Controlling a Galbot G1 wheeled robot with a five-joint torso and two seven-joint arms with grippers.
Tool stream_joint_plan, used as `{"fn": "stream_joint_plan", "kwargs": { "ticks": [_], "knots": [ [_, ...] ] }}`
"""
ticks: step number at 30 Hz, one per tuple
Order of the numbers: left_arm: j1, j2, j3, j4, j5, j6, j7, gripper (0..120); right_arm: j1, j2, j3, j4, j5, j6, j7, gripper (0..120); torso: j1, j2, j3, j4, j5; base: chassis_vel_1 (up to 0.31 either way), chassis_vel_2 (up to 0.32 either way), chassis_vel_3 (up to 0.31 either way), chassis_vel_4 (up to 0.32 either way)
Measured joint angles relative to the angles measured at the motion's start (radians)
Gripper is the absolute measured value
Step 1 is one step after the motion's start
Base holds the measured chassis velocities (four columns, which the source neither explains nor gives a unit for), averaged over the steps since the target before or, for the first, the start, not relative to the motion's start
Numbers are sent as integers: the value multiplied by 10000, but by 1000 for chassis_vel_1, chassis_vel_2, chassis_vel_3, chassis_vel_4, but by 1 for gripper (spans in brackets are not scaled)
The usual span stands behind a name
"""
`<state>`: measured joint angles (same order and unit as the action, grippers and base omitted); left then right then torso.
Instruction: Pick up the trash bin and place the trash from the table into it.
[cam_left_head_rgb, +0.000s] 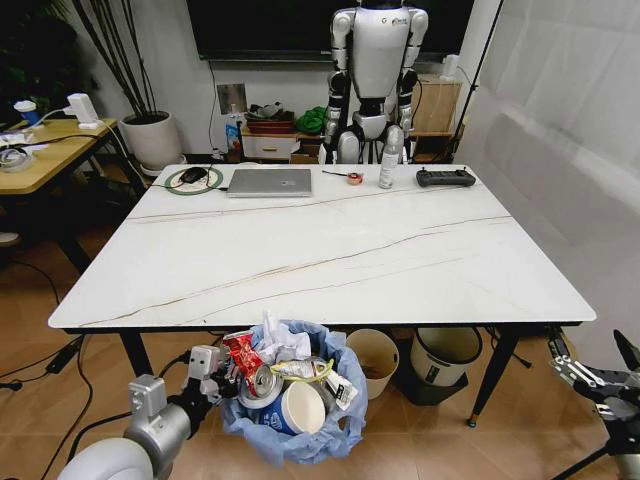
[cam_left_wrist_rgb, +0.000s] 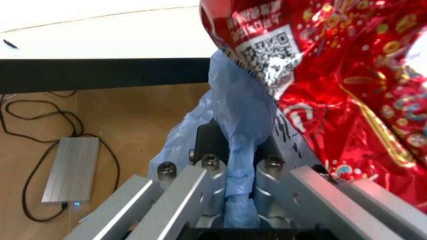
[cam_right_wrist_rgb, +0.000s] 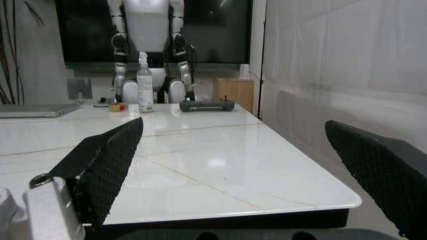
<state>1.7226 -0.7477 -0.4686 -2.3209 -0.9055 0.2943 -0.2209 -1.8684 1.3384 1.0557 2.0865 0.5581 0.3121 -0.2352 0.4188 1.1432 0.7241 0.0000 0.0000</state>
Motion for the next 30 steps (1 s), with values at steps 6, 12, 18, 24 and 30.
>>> {"fn": "stream_joint_plan", "kwargs": {
  "ticks": [6,12,18,24,30],
  "knots": [
    [10,-45,57,2,92,-56,-54,0,0,-1,0,4,3,0,0,100,0,0,0,0,0,0,0,0,0],
    [2,-59,63,15,130,-69,-60,0,0,-2,0,5,4,-1,1,100,0,0,0,0,0,0,0,0,0],
    [-19,-110,99,53,135,-63,-58,0,0,-2,0,5,5,-1,1,100,-19,-42,-18,0,0,0,0,0,0],
    [-63,-129,128,66,165,-39,-38,0,1,-2,-1,5,5,-1,1,100,-149,-331,-180,0,0,0,0,0,0],
    [-120,-111,96,72,162,-23,-33,0,1,-2,-1,6,5,-1,1,100,-333,-735,-400,-1,0,0,0,0,0]
  ]
}}
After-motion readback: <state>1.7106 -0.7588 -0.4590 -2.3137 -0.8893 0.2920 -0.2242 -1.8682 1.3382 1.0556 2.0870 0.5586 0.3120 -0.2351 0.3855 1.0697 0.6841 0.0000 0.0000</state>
